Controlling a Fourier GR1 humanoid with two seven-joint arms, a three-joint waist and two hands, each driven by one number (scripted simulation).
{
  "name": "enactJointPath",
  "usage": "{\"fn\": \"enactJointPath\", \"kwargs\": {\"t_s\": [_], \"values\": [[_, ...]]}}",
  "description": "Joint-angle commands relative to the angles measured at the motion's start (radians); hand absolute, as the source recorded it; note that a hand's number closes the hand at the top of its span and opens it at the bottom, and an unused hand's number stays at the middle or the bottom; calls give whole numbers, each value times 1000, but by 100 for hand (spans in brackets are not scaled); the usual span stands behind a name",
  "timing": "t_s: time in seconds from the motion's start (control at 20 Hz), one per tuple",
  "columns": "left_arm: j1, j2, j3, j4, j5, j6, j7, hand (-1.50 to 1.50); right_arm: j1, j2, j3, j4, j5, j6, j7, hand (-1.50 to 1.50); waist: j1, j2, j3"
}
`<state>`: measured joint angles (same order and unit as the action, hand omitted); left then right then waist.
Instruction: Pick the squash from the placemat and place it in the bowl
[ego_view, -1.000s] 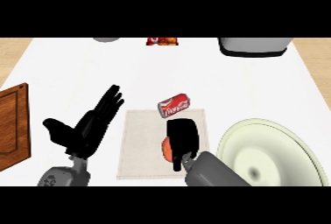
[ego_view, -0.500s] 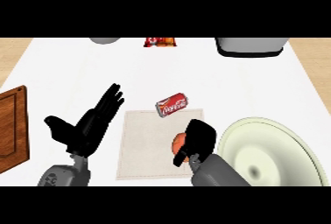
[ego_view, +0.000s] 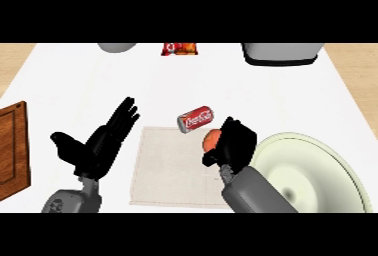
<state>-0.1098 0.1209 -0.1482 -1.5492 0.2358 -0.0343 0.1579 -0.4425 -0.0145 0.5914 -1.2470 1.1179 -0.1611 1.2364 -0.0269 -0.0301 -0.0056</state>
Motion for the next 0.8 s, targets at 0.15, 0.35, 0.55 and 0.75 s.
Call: {"fn": "enactJointPath", "kwargs": {"t_s": [0.15, 0.35, 0.55, 0.75], "values": [[23, 5, 10, 6, 7, -4, -6, 0, -105, 14, -63, -102, 209, 97, 251, 150, -18, -15, -4], [15, -8, -7, 2, -17, 18, 1, 0, -112, 14, -98, -170, 288, 173, 251, 150, -31, -16, -2], [28, 7, 11, -16, 1, 3, -6, 0, -141, 14, -155, -234, 359, 232, 251, 150, -5, -12, -1], [9, 2, 8, 4, -9, 8, -7, 0, -147, 14, -208, -315, 425, 298, 251, 150, -14, -1, 1]]}}
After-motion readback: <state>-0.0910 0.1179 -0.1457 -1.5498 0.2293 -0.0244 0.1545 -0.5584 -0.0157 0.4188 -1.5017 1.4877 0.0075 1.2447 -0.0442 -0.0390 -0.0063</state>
